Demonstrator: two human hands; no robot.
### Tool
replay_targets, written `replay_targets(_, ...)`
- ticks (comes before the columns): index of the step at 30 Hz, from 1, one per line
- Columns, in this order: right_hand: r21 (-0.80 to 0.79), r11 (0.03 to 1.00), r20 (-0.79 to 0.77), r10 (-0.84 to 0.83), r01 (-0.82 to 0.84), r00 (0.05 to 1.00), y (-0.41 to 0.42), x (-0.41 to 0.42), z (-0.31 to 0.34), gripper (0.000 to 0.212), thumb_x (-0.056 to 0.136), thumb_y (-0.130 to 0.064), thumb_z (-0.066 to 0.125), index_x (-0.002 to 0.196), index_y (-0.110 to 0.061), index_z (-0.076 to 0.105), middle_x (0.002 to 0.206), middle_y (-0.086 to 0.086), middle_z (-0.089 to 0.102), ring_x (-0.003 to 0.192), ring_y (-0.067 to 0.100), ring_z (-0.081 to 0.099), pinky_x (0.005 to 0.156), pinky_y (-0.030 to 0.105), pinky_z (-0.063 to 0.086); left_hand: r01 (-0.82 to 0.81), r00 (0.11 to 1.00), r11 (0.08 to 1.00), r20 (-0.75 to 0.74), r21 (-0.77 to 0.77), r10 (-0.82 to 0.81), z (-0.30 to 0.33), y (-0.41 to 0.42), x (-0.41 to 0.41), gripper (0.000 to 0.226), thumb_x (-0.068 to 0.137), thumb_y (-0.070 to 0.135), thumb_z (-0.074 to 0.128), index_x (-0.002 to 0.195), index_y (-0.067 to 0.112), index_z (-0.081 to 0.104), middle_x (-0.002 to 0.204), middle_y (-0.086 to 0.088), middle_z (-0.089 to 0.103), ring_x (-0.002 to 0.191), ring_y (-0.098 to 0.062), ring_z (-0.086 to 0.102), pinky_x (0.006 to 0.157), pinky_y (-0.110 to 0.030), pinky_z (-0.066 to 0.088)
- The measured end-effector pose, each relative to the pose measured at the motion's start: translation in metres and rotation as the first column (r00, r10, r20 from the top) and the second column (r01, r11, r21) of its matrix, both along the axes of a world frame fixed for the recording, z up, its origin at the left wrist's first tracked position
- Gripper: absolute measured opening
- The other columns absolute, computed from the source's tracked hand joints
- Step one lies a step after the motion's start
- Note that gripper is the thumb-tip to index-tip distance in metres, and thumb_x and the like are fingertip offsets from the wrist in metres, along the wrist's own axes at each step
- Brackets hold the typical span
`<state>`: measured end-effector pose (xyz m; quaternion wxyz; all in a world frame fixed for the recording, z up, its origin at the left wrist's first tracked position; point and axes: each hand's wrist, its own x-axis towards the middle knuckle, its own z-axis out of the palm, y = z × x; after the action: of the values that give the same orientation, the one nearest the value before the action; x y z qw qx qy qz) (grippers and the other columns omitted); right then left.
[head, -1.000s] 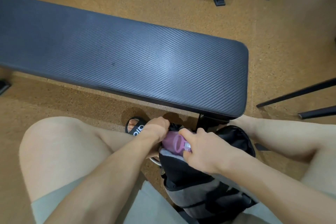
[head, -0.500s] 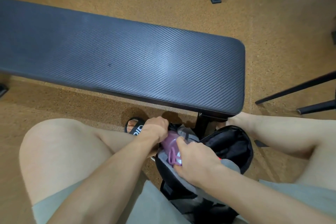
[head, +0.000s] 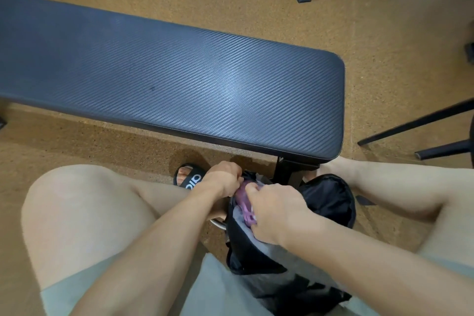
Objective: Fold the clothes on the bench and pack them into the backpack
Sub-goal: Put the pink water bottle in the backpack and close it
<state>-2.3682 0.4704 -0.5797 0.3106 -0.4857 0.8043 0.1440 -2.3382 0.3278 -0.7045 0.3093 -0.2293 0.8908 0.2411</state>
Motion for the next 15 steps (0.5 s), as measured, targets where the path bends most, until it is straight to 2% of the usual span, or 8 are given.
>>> replay_targets(3,0.01,0.97,0.12,-0.241,0.241,0.963,0.015,-0.012,-0.008,0.063,0.089,-0.057,0.057,0.132,-0.017,0.035,0.12,0.01,0.061,0.106,0.034,0.062,0.076,0.037,0.044,0.021,1.0,1.0,0.005,0.004,-0.021,0.001,0.0,-0.001,0.024,0.104,0.029,0.048,0.109,0.016,0.067,0.108,-0.011,0.068,0.095,-0.029,0.063,0.076,-0.033,0.043)
replay_targets(6,0.066,0.89,0.247,-0.453,0.452,0.857,0.019,-0.019,-0.024,0.061,0.086,-0.059,0.06,0.124,-0.019,0.035,0.118,0.009,0.06,0.105,0.033,0.061,0.079,0.037,0.047,0.044,0.999,0.999,0.009,-0.009,-0.044,0.003,0.0,-0.002,0.025,0.105,0.028,0.045,0.109,0.014,0.067,0.109,-0.012,0.068,0.088,-0.028,0.057,0.075,-0.033,0.041)
replay_targets(9,0.089,0.795,0.301,-0.596,0.6,0.745,0.023,-0.02,-0.039,0.066,0.084,-0.06,0.062,0.127,-0.018,0.035,0.12,0.009,0.059,0.106,0.031,0.061,0.086,0.038,0.051,0.056,0.998,0.998,0.007,0.017,-0.056,0.002,0.001,-0.002,0.026,0.106,0.027,0.045,0.112,0.013,0.066,0.111,-0.012,0.067,0.095,-0.03,0.06,0.077,-0.033,0.041)
replay_targets(11,0.051,0.809,0.254,-0.578,0.586,0.775,0.02,-0.014,-0.048,0.07,0.086,-0.059,0.059,0.133,-0.014,0.034,0.123,0.012,0.06,0.109,0.033,0.061,0.089,0.039,0.051,0.057,0.998,0.998,-0.006,0.03,-0.057,0.002,0.002,-0.004,0.025,0.106,0.028,0.044,0.111,0.015,0.065,0.109,-0.011,0.066,0.095,-0.029,0.06,0.077,-0.033,0.041)
replay_targets(13,0.015,0.868,0.178,-0.491,0.497,0.853,0.009,-0.006,-0.058,0.072,0.09,-0.055,0.058,0.141,-0.011,0.03,0.127,0.014,0.06,0.114,0.035,0.061,0.092,0.042,0.05,0.054,0.998,0.998,-0.021,0.045,-0.053,0.002,0.003,-0.003,0.023,0.106,0.028,0.045,0.105,0.017,0.065,0.105,-0.009,0.066,0.088,-0.025,0.056,0.075,-0.033,0.041)
replay_targets(15,0.025,0.898,0.14,-0.439,0.44,0.888,-0.006,-0.002,-0.067,0.075,0.092,-0.05,0.06,0.145,-0.01,0.026,0.132,0.015,0.058,0.119,0.034,0.059,0.094,0.042,0.049,0.045,0.999,0.998,-0.024,0.047,-0.044,0.001,0.002,-0.002,0.022,0.105,0.028,0.045,0.1,0.017,0.064,0.101,-0.008,0.066,0.086,-0.024,0.056,0.074,-0.033,0.041)
